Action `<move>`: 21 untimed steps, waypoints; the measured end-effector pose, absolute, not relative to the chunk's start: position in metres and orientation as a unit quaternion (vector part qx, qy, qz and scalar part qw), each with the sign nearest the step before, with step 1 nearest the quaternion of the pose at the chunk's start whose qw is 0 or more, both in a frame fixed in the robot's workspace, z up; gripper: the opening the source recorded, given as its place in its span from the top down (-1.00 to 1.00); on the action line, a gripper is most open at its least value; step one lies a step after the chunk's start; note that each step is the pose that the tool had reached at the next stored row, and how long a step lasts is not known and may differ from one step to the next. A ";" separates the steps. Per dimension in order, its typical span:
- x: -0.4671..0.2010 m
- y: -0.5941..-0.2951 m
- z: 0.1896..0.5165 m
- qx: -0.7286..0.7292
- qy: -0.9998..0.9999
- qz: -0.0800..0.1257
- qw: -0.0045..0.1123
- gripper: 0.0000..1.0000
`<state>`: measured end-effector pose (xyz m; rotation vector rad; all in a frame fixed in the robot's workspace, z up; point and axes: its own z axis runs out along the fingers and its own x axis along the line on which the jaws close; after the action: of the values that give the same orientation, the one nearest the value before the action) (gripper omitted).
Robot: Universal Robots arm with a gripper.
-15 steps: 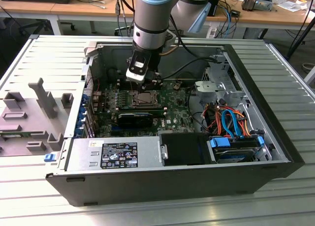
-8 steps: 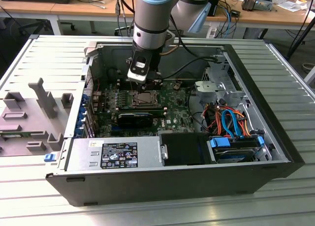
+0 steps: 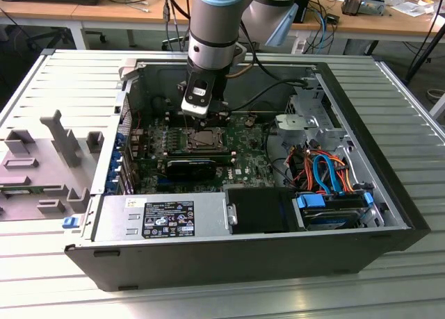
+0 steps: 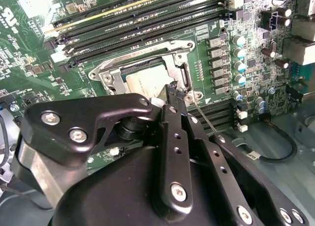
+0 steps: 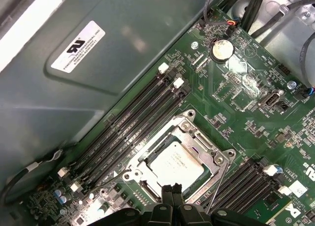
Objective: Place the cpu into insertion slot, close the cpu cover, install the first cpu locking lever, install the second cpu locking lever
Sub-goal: 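Install the first cpu locking lever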
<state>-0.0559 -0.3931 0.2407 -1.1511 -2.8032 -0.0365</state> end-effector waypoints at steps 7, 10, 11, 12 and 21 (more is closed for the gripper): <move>-0.056 -0.393 0.241 -0.372 -0.926 -0.012 0.056 0.79; -0.056 -0.393 0.241 -0.370 -0.927 -0.011 0.056 0.79; -0.056 -0.393 0.241 -0.369 -0.928 -0.011 0.056 0.79; -0.056 -0.393 0.241 -0.369 -0.928 -0.011 0.056 0.79; -0.056 -0.393 0.241 -0.360 -0.931 -0.011 0.056 0.79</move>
<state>-0.0559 -0.3931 0.2407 -1.0937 -2.8256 -0.0331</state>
